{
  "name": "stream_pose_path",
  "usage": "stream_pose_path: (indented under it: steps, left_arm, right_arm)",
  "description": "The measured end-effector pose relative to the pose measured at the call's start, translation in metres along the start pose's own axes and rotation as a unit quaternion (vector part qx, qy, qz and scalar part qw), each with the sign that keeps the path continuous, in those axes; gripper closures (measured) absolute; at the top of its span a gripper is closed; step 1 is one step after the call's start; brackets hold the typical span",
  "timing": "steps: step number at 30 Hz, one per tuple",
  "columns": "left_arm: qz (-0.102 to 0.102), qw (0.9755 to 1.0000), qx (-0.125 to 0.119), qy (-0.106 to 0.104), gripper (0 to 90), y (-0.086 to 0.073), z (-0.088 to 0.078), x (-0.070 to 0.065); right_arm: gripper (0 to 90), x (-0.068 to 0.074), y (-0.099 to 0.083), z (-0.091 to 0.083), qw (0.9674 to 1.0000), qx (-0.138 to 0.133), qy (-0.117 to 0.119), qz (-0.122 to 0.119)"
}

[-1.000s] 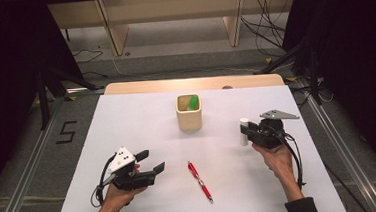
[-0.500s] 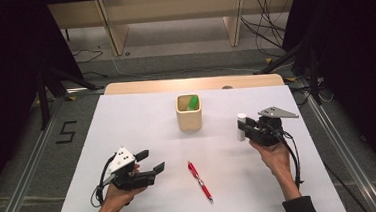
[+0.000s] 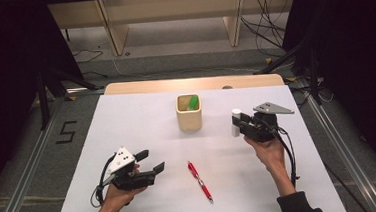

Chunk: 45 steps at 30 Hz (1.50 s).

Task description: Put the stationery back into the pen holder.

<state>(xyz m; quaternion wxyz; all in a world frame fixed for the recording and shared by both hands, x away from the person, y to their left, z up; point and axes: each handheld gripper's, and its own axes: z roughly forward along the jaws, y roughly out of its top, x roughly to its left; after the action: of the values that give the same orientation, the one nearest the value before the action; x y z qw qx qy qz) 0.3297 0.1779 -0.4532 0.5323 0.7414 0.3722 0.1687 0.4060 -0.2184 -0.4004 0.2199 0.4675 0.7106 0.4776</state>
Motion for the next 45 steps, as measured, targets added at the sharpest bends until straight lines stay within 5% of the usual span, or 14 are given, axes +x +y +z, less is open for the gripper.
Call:
stream_pose_path:
  steps: [31,45]
  left_arm:
    - [0.004,0.9999,0.008,-0.005,21.9,0.0,0.001,-0.001]
    - [0.005,0.9999,0.007,-0.007,22.0,-0.001,0.001,-0.001]
  right_arm:
    - [67.6,0.042,0.061,0.038,0.9987,-0.026,0.044,-0.001]
    - [67.6,0.056,0.074,0.056,0.9984,-0.028,0.049,0.005]
